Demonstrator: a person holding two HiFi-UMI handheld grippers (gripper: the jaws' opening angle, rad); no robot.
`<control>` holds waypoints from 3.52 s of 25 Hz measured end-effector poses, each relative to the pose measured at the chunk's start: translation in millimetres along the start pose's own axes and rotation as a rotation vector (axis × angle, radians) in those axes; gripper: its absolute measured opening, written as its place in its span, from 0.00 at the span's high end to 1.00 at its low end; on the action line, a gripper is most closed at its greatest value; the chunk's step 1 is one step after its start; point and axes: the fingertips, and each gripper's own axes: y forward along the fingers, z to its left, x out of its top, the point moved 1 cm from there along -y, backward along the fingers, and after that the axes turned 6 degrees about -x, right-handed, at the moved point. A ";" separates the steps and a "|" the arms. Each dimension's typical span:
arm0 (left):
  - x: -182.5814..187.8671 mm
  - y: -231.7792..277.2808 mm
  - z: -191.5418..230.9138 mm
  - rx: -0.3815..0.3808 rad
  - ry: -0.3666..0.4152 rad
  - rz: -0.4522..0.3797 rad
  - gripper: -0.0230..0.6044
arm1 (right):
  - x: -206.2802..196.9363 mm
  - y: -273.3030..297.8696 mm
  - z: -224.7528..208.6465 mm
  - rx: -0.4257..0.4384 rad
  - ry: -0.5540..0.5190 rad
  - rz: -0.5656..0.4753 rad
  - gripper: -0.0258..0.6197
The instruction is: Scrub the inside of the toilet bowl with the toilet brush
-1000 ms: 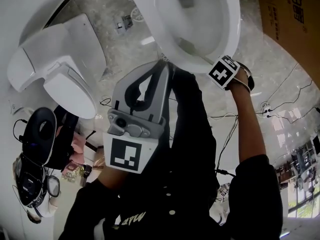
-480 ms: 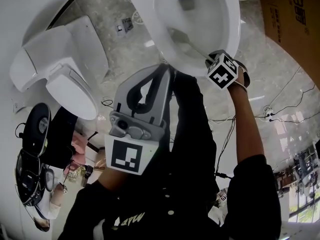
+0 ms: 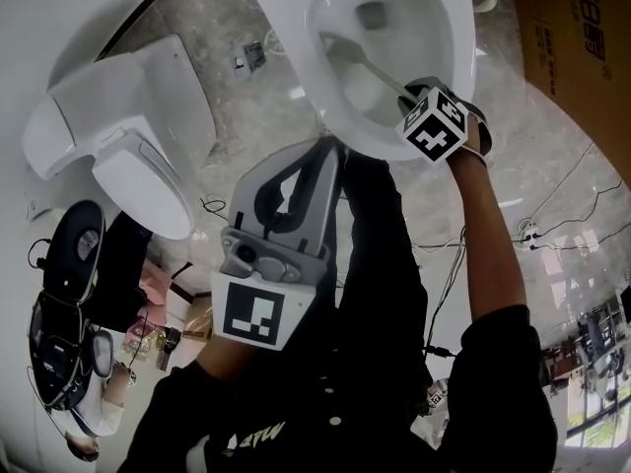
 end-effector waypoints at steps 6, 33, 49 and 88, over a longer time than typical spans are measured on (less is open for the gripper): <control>-6.5 1.7 0.3 0.010 -0.008 0.008 0.92 | 20.4 -4.2 -31.6 -0.053 0.011 -0.058 0.82; -17.7 4.7 -0.4 -0.011 -0.037 0.004 0.92 | -22.5 18.5 -54.1 -0.134 0.084 0.096 0.82; -24.3 1.6 4.3 -0.012 -0.039 0.011 0.92 | -14.8 26.6 -87.4 -0.234 0.180 0.178 0.82; -22.5 -1.9 3.5 -0.023 -0.020 0.014 0.92 | -12.2 44.3 -19.8 -0.109 0.329 0.145 0.82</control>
